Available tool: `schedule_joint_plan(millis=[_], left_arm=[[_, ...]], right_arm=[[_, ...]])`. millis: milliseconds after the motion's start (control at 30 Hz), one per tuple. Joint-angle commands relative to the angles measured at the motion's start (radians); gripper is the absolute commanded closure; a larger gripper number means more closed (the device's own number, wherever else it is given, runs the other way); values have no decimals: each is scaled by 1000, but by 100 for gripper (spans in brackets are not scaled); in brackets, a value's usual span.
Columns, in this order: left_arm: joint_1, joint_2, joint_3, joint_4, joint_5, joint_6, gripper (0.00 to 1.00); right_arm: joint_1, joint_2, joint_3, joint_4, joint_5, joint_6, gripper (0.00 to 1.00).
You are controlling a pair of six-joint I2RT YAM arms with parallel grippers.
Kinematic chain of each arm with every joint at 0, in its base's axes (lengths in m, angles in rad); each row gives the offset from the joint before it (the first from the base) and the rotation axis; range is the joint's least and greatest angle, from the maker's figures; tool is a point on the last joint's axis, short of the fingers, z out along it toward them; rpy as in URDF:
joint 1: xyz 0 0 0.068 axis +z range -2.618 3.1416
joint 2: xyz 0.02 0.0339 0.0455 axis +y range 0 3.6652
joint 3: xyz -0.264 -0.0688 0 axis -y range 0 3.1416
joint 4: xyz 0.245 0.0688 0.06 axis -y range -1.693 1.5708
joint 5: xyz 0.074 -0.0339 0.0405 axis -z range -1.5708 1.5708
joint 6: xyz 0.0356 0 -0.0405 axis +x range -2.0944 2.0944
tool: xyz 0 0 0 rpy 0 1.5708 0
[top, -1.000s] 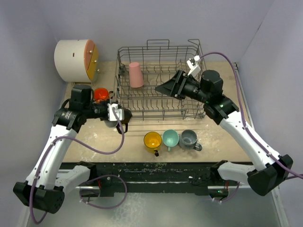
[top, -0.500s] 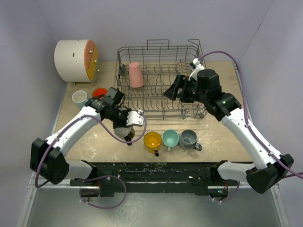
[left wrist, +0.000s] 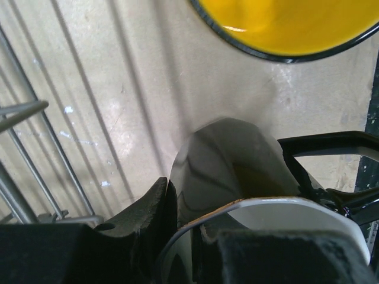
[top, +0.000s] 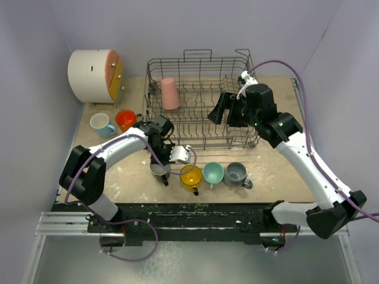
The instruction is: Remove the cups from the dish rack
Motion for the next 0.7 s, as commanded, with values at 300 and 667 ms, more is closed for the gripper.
schedule_joint_plan(millis=[300, 667], left_arm=[[-73, 6, 44, 31, 64, -45, 84], [-58, -174, 220, -141, 34, -36, 1]], right_arm=[[-5, 191, 204, -27, 52, -92, 2], [-6, 584, 556, -3, 85, -191, 0]])
